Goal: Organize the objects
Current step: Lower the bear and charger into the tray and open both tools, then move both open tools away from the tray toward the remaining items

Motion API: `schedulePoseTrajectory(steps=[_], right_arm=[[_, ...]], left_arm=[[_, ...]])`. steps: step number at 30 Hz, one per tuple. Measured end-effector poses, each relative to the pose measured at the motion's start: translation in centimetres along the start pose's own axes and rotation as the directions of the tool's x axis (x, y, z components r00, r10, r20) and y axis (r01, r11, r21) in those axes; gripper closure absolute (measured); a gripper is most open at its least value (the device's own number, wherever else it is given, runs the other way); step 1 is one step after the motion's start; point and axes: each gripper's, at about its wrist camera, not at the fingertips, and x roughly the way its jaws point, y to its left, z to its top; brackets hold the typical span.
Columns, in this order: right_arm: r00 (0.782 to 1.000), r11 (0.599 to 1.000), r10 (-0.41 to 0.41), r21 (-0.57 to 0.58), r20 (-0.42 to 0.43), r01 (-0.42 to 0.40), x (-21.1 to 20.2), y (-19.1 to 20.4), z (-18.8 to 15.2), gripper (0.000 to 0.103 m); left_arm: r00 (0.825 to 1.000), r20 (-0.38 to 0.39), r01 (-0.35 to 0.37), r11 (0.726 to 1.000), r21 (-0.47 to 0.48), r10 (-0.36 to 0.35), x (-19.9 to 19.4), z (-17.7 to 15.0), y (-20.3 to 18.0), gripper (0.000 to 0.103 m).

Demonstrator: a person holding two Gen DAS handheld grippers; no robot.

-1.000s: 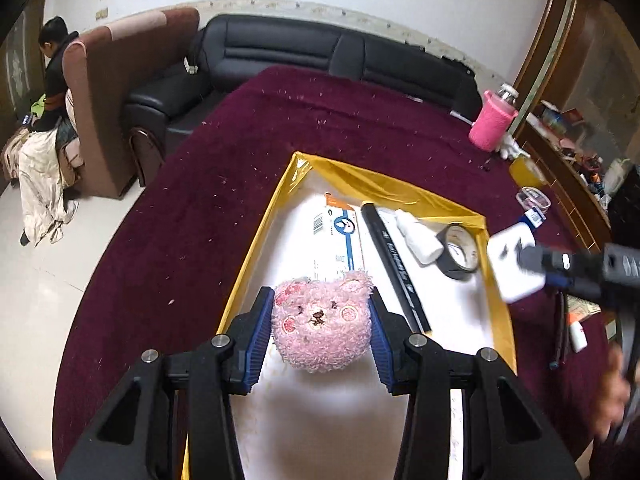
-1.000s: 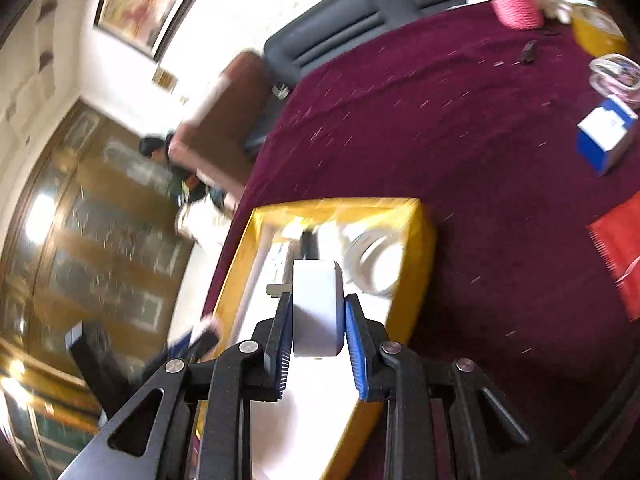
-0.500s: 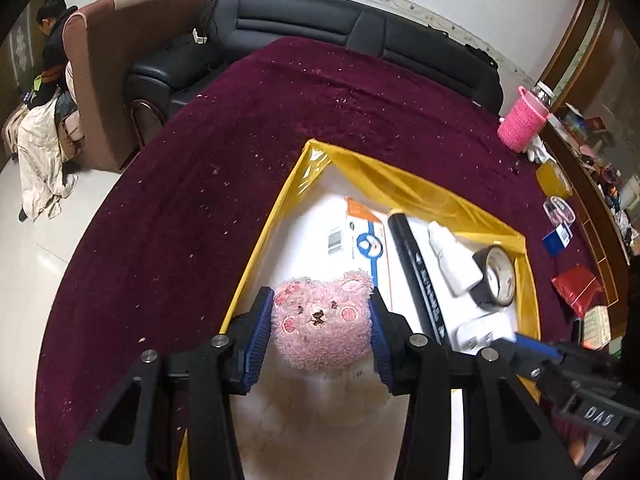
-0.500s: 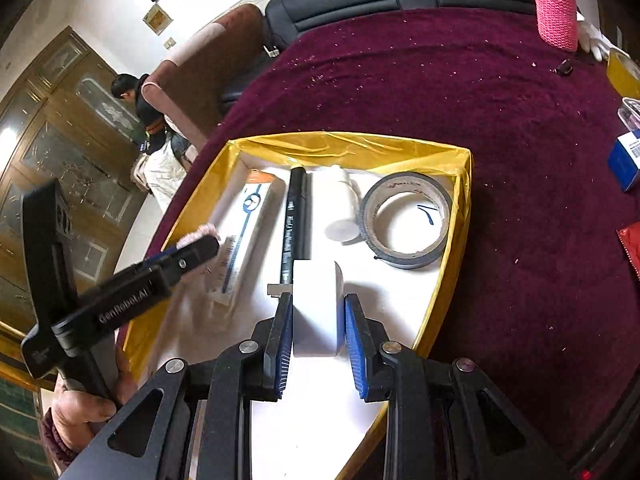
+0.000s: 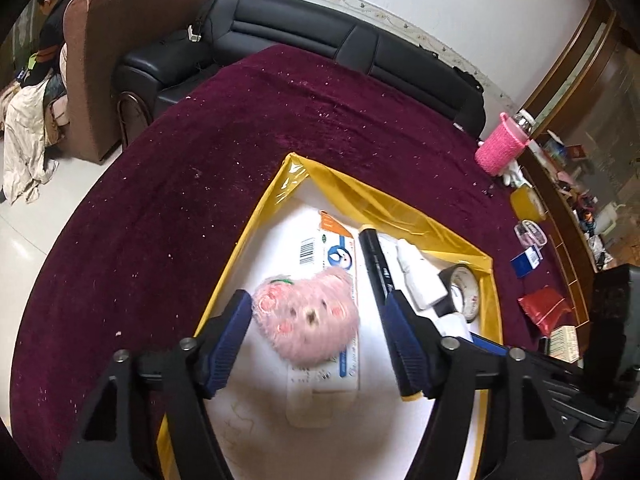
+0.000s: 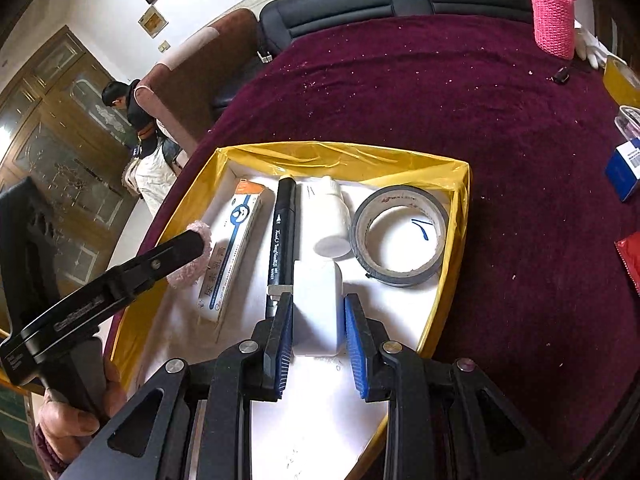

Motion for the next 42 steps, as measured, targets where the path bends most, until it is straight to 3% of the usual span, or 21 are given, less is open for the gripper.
schedulePoseTrajectory(steps=[5, 11, 15, 19, 22, 25, 29, 34, 38, 42], right_arm=[[1.0, 1.0, 0.022, -0.005, -0.01, -0.022, -0.1, 0.3, -0.2, 0.072], [0.999, 0.998, 0.05, -0.033, 0.007, -0.05, -1.2, 1.3, -1.0, 0.051], [0.997, 0.997, 0.014, -0.074, 0.073, -0.009, -3.7, 1.5, -2.0, 0.036], [0.986, 0.992, -0.044, -0.107, 0.163, 0.062, -6.8, 1.1, -3.5, 0.023], [0.967, 0.987, -0.097, -0.105, 0.237, 0.125, -9.2, 0.2, -4.8, 0.015], [0.936, 0.973, -0.18, -0.086, 0.301, 0.214, -11.3, -1.1, -6.1, 0.011], [0.868, 0.934, -0.315, -0.036, 0.384, 0.355, -13.7, -3.5, -7.9, 0.009], [0.835, 0.931, -0.353, 0.068, 0.422, 0.359, -17.1, -8.5, -9.1, 0.008], [0.802, 0.915, -0.403, 0.208, 0.441, 0.345, -20.6, -14.5, -10.4, 0.007], [0.756, 0.878, -0.463, 0.357, 0.463, 0.319, -23.2, -20.4, -11.9, 0.007]], left_arm=[[0.998, 0.039, 0.049, 0.998, -0.03, -0.048, -2.4, -0.4, 0.2, 0.021], [0.99, 0.116, 0.086, 0.994, -0.072, -0.077, -6.6, -1.6, 1.0, 0.016], [0.986, 0.158, 0.061, 0.997, -0.051, -0.052, -9.0, -3.1, 0.5, 0.013], [0.978, 0.21, -0.021, 0.999, 0.028, 0.014, -11.0, -5.0, -1.8, 0.009], [0.968, 0.244, -0.088, 0.991, 0.099, 0.061, -11.8, -6.5, -4.2, 0.008], [0.966, 0.247, -0.11, 0.984, 0.14, 0.073, -11.9, -7.9, -6.1, 0.008], [0.979, 0.199, -0.084, 0.982, 0.17, 0.05, -11.0, -9.5, -8.2, 0.008], [0.994, 0.104, -0.011, 0.978, 0.206, -0.011, -9.2, -11.0, -11.2, 0.008], [0.994, 0.033, 0.089, 0.964, 0.25, -0.1, -7.9, -12.2, -14.4, 0.008], [0.993, -0.03, 0.115, 0.94, 0.321, -0.111, -5.3, -14.1, -18.7, 0.008]])
